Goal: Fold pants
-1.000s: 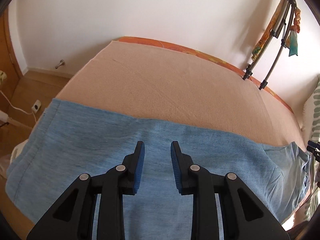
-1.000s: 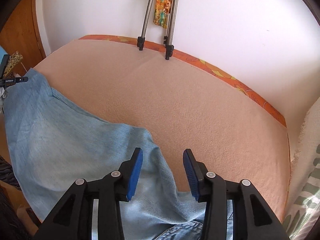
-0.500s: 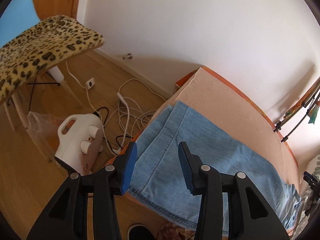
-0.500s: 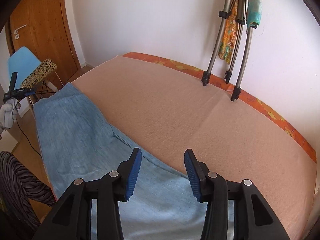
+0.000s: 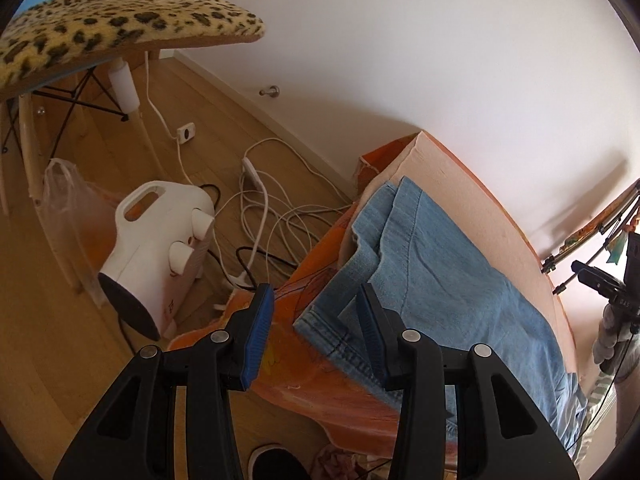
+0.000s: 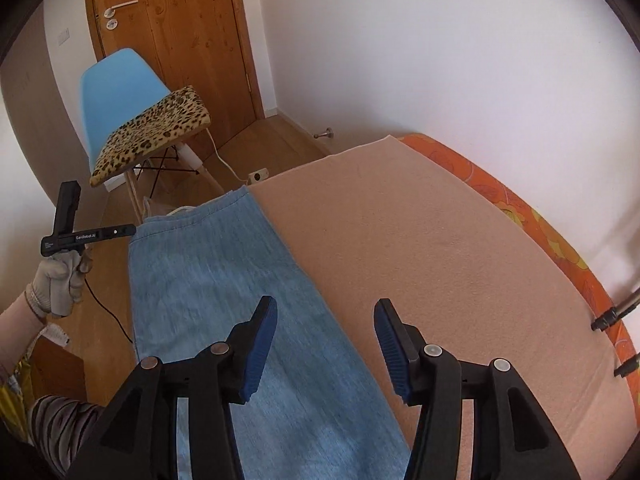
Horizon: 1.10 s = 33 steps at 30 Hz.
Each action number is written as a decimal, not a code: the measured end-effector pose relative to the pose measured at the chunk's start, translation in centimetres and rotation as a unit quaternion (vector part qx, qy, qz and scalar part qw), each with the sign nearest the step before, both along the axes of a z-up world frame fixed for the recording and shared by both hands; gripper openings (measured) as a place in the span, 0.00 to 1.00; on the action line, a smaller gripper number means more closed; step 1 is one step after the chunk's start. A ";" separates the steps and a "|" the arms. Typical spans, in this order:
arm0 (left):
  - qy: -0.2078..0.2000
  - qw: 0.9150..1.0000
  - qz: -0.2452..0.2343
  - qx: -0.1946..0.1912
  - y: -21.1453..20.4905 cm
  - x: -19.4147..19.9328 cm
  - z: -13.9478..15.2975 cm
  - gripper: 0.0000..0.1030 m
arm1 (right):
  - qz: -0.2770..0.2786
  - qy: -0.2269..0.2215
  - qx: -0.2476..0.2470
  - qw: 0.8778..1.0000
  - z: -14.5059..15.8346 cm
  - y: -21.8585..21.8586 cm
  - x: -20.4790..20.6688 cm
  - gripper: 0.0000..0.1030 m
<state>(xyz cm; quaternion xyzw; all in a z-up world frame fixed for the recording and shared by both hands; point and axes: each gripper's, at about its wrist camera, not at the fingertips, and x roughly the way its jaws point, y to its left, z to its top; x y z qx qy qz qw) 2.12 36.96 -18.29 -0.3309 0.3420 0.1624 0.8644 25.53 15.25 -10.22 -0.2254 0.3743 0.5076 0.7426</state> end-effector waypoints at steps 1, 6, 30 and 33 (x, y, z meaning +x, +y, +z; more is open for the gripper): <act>0.001 1.000 -0.002 -0.004 0.2 -0.1 -0.5 0.40 | 0.006 0.011 0.000 1.000 -0.6 1.7 0.4 0.51; -0.011 1.000 -0.017 -0.010 0.1 -0.5 -1.5 0.40 | 0.037 0.063 -0.008 0.997 -3.7 11.1 2.0 0.51; -0.030 0.998 -0.051 0.030 -1.2 -1.6 -1.1 0.40 | 0.222 0.012 -0.102 0.970 -12.9 30.2 -4.1 0.38; -0.029 0.998 -0.052 0.033 -1.3 -1.9 -1.0 0.40 | 0.229 -0.018 -0.109 0.967 -12.8 29.8 -5.3 0.19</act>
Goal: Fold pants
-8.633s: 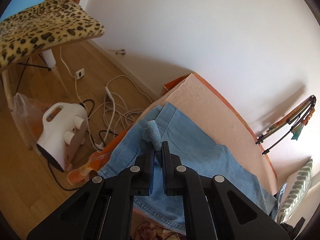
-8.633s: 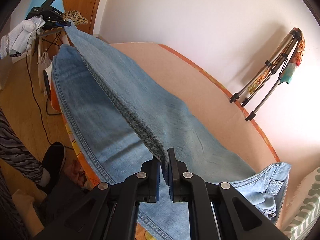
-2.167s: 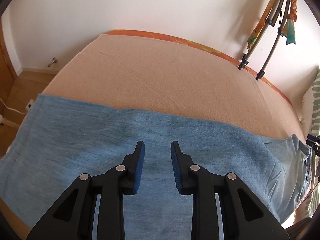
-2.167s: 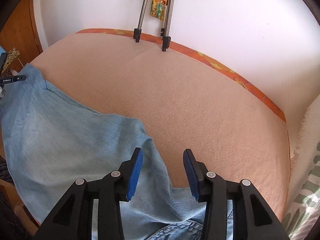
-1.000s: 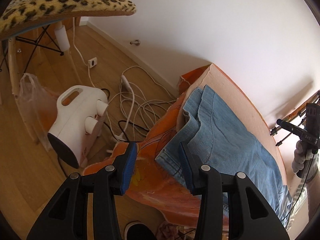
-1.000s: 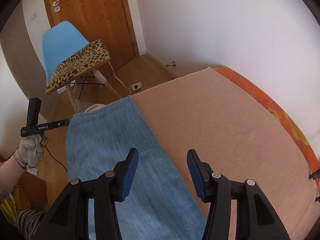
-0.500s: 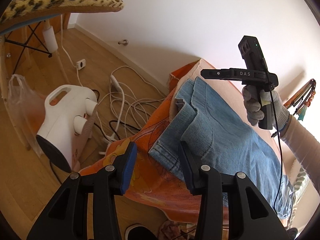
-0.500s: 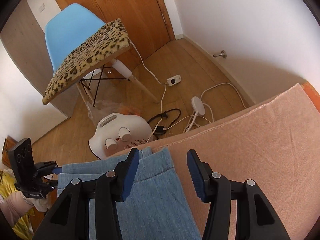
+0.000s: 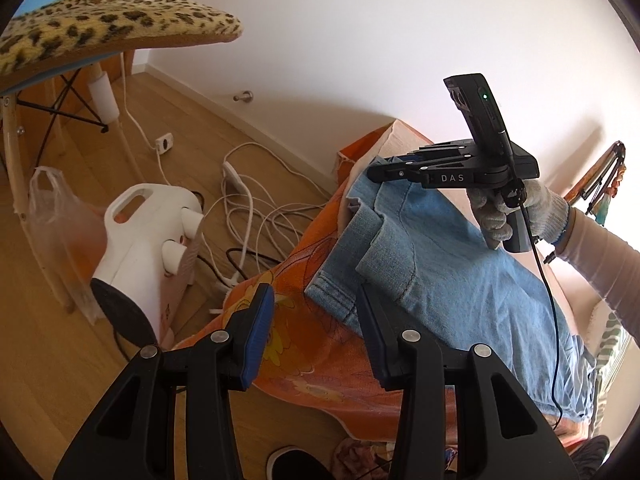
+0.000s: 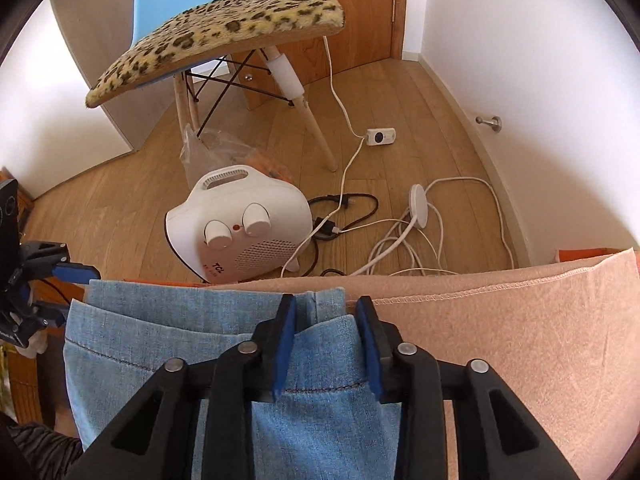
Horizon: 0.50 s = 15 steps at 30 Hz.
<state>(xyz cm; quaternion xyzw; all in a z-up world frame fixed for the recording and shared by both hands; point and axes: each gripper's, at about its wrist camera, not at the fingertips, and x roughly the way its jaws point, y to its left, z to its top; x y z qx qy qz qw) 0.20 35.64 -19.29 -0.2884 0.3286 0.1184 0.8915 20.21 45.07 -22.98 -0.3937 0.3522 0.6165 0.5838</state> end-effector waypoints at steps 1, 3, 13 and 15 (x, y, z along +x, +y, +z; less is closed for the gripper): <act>0.000 1.000 -0.002 -0.001 0.0 0.0 0.0 0.40 | 0.002 -0.017 0.004 1.000 0.2 -0.2 -0.6 0.17; 0.001 1.000 -0.006 -0.002 -0.1 0.2 -0.1 0.40 | -0.001 -0.059 0.015 0.998 0.7 -0.9 -1.7 0.15; -0.003 1.000 -0.019 0.018 -0.6 1.2 0.6 0.40 | -0.058 -0.119 0.036 0.991 3.2 -1.5 0.7 0.14; -0.004 0.999 -0.023 0.022 -0.8 1.6 0.8 0.40 | -0.056 -0.109 0.047 0.991 3.6 -1.7 0.9 0.17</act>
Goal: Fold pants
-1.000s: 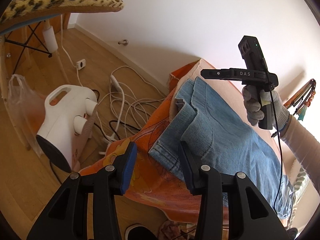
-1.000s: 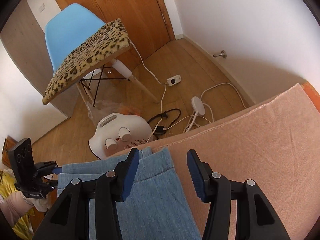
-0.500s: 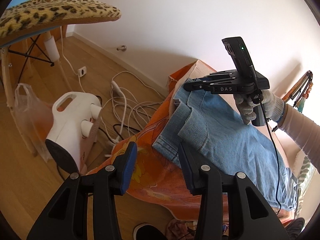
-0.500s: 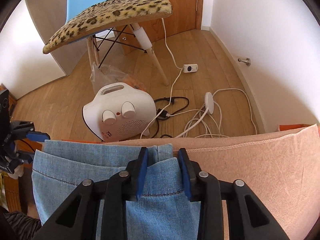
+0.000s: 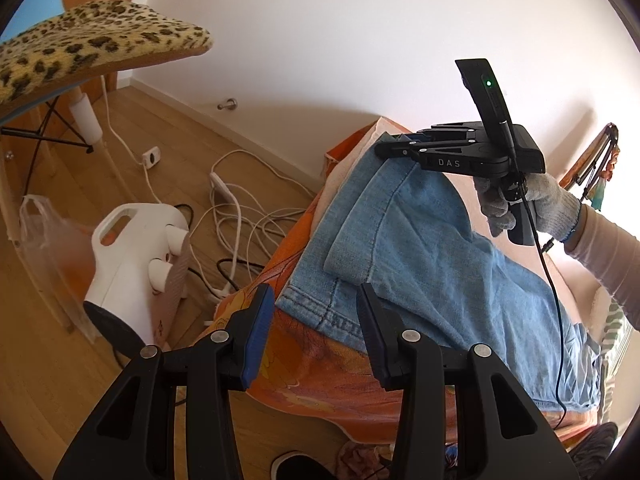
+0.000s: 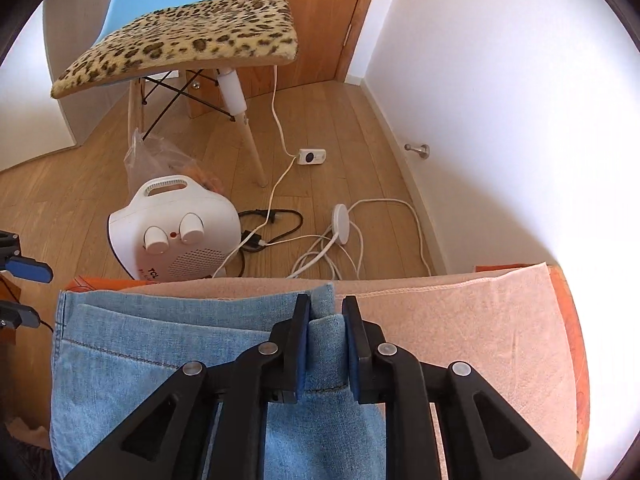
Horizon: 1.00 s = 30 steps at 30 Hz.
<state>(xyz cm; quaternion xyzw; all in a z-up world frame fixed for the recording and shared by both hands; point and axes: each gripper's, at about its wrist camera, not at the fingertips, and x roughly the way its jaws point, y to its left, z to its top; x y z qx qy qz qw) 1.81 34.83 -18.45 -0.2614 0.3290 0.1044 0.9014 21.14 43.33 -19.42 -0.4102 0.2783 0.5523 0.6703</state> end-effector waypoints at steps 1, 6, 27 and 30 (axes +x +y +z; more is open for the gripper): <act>-0.001 1.000 -0.005 -0.002 -0.2 0.3 0.1 0.40 | -0.001 0.013 0.008 1.000 0.4 -0.2 0.2 0.29; 0.011 0.999 -0.040 -0.022 -1.6 2.8 -0.3 0.40 | -0.044 0.089 0.042 0.994 2.0 -2.0 3.4 0.57; -0.027 0.998 0.014 -0.047 -3.3 4.8 0.4 0.06 | -0.079 0.163 0.021 0.983 0.0 -5.3 7.1 0.03; -0.038 0.998 0.019 -0.044 -3.3 4.1 0.9 0.05 | -0.070 0.149 0.034 0.986 1.4 -5.8 6.5 0.00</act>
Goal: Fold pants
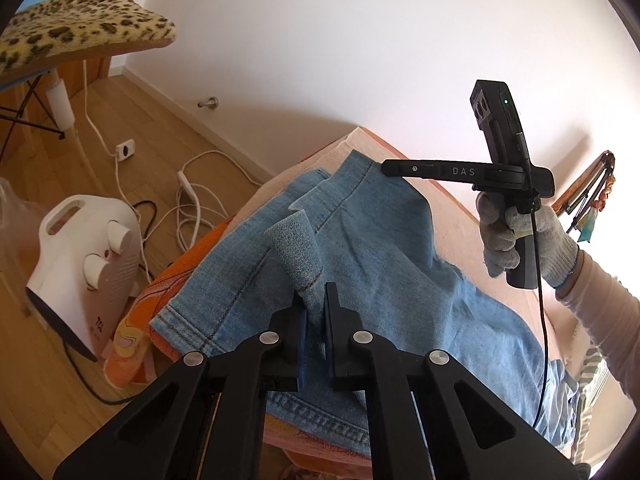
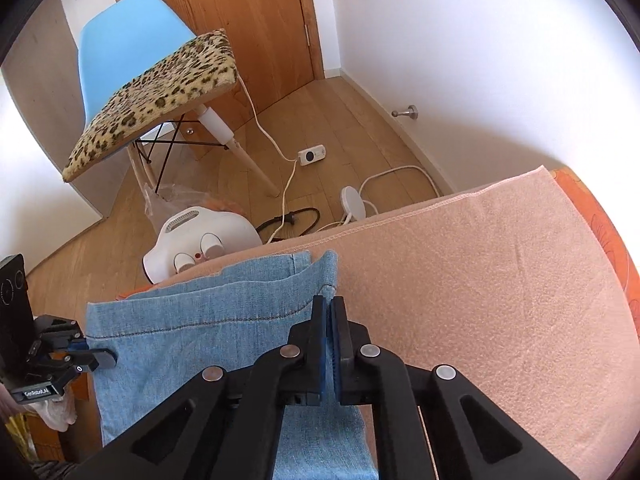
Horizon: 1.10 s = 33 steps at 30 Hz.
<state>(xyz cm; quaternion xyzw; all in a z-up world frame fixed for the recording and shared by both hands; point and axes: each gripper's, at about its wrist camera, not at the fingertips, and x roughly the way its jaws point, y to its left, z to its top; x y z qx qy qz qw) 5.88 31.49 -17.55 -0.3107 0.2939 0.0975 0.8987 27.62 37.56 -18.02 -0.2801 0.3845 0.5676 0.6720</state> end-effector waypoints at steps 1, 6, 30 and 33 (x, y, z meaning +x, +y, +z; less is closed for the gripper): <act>-0.002 1.000 0.001 0.000 0.1 -0.2 0.0 0.05 | 0.003 0.000 0.003 1.000 0.4 0.0 -0.1 0.00; 0.008 1.000 -0.002 0.003 0.3 -0.4 -0.6 0.05 | -0.017 0.021 -0.017 0.999 -0.2 1.0 1.3 0.24; -0.010 1.000 0.017 -0.004 1.3 -3.7 -0.6 0.04 | 0.027 -0.033 0.009 0.999 0.7 5.4 -2.6 0.01; 0.005 1.000 0.022 -0.013 1.9 -3.7 -2.0 0.04 | 0.024 -0.031 -0.013 0.999 -1.7 6.4 -2.8 0.01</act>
